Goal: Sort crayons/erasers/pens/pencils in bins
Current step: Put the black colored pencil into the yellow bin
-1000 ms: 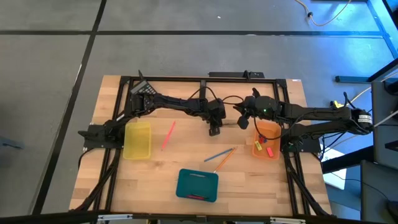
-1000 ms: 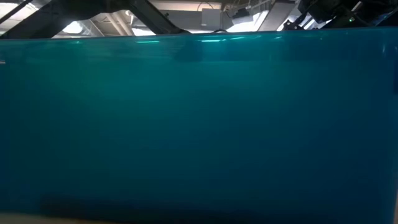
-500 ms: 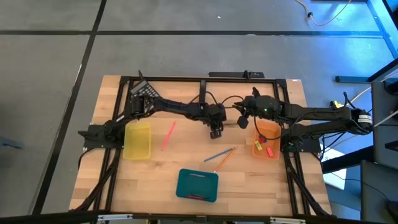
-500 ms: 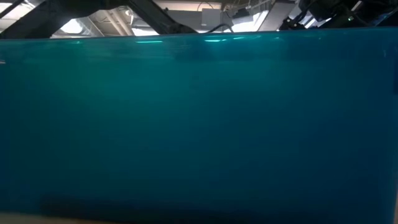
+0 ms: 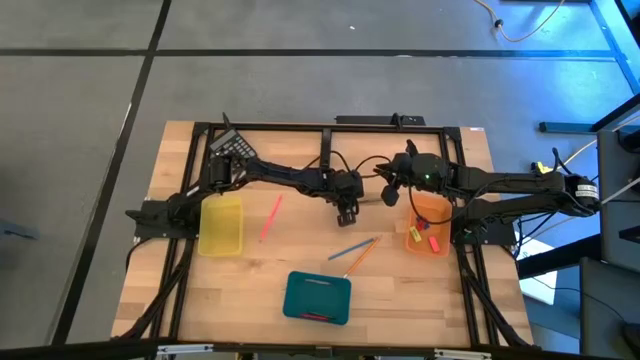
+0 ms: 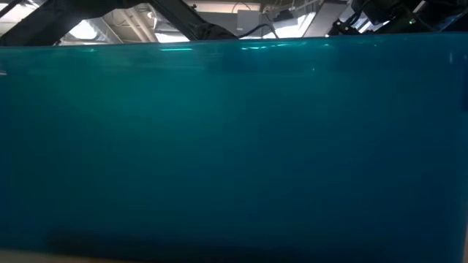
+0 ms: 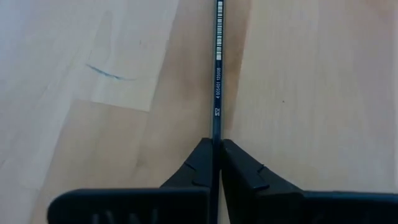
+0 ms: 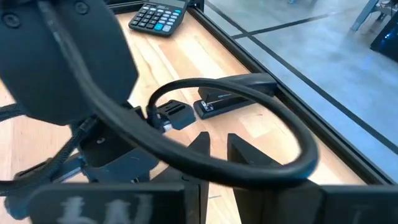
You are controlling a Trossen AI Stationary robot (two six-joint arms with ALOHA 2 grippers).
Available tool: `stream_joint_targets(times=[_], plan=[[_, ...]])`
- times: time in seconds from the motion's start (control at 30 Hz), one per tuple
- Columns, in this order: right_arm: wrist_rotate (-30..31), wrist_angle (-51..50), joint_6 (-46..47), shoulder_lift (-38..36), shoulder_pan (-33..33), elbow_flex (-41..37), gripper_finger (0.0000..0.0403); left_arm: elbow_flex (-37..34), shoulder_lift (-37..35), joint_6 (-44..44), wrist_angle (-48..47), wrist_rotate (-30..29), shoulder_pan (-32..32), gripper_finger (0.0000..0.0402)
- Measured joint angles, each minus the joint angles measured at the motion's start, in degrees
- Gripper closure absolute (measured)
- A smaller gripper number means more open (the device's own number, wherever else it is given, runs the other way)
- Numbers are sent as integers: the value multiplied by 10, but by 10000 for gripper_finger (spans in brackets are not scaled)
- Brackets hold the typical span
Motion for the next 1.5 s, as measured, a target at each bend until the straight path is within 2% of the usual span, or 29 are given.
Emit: stream_joint_targets(times=[0.23,0.53,0.83,1.03,1.23,1.33,1.5], plan=[[0,4,9,0,0,0,343,-3,-29,-6,-64,-3,-4,393],[-21,20,55,0,10,0,343,-2,-66,-51,-157,-79,-36,394],[-24,48,136,0,91,0,343,-11,-104,-84,-193,-133,-95,385],[53,42,178,0,163,0,343,-101,-179,-121,-188,-185,-109,383],[119,44,189,0,198,0,343,-244,-311,-211,-179,-215,-118,392],[142,45,189,0,201,0,343,-299,-383,-312,-259,-223,-139,392],[167,40,180,2,200,0,343,-355,-491,-500,-410,-259,-210,391]])
